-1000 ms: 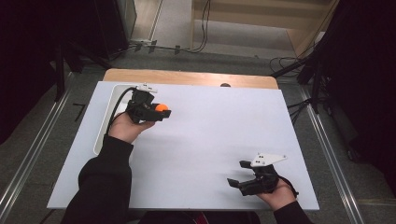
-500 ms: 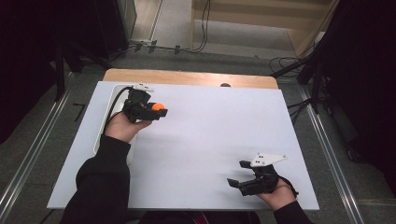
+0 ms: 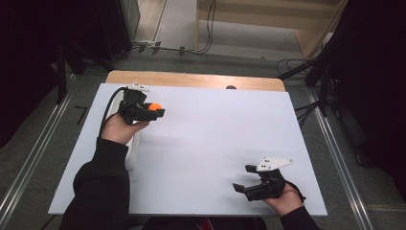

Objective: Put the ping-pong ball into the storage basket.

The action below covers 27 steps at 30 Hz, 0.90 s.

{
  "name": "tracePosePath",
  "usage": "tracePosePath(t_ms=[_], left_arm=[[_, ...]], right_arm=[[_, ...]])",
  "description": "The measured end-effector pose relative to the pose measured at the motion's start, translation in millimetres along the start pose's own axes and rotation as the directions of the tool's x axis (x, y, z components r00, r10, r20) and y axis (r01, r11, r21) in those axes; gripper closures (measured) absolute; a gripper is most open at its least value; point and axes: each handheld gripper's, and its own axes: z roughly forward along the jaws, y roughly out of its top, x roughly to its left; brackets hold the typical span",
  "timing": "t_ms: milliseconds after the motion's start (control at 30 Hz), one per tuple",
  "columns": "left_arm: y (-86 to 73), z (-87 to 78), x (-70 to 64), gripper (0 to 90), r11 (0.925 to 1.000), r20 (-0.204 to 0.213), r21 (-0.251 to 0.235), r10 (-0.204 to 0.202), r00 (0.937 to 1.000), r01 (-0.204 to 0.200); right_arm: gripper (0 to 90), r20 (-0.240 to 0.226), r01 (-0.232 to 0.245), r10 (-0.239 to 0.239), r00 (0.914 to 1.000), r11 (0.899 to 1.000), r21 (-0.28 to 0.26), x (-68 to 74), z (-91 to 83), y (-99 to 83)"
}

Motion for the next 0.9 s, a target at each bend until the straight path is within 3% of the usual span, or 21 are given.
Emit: tracePosePath(t_ms=[900], left_arm=[[-4.1, -8.4, 13.1, 50.2, 0.9997, -0.036, -0.009, -0.022, 0.9991, 0.021]], right_arm=[[12.7, -0.002, 0.007, -0.007, 1.0000, 1.000, 0.000, -0.4, 1.6, 1.0]])
